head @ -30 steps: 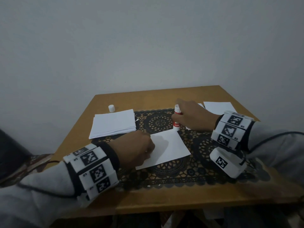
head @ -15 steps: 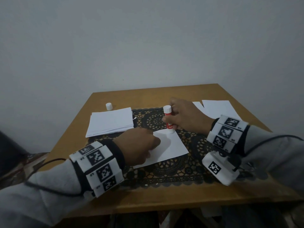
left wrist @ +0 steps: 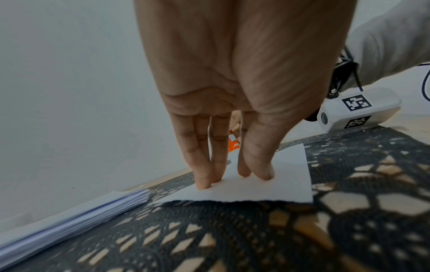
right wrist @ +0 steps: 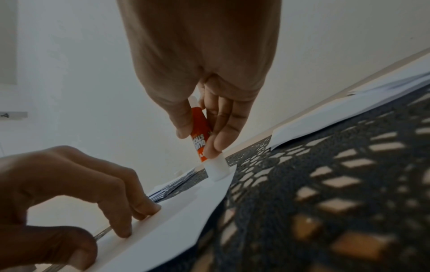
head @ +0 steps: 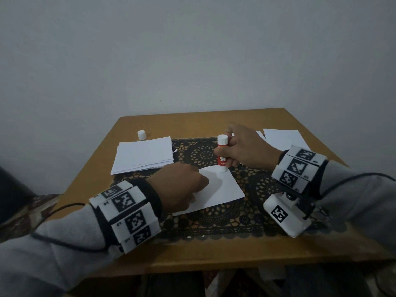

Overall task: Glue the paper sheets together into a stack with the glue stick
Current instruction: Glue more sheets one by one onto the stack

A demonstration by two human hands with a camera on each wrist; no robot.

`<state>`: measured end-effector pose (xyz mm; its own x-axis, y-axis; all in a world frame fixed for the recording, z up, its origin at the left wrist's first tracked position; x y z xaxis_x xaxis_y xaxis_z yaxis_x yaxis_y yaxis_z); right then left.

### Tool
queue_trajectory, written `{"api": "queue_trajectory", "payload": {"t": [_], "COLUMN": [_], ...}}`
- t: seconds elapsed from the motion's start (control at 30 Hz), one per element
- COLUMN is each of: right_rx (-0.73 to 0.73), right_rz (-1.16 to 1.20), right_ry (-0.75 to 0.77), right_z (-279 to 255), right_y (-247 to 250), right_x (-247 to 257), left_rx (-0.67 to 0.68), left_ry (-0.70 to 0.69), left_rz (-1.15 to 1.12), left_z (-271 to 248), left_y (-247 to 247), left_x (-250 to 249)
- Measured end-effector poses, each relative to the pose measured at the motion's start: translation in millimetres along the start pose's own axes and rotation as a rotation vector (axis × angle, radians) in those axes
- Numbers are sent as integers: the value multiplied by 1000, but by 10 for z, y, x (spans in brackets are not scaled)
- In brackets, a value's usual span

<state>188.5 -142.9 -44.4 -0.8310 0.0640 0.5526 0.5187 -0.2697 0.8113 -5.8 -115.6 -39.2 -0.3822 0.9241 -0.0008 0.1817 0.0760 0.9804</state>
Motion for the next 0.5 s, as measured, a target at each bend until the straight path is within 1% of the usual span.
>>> {"api": "queue_trajectory", "payload": {"t": [0.33, 0.5], "right_rx": [27, 44], "right_rz": [66, 59], "right_ry": [-4, -7], "right_z": [-127, -225], "right_y": [50, 71], "right_x": [30, 61], "left_rx": [-11, -18], "left_ry": [8, 8], "left_rz": [33, 32], "left_z": [12, 17], "left_y": [-7, -9], "left_x": [-6, -4]}}
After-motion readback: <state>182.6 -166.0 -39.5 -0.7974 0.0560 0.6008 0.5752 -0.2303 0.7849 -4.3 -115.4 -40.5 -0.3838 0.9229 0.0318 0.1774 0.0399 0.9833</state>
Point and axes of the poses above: each hand's wrist, its own z-axis towards the middle knuckle, its own y-axis out of the back of the hand, x = y × z, the point moved 1 cm from there along z, towards the middle knuckle, and after that the axes turned 10 degrees about -z, right-handed, at the moved point
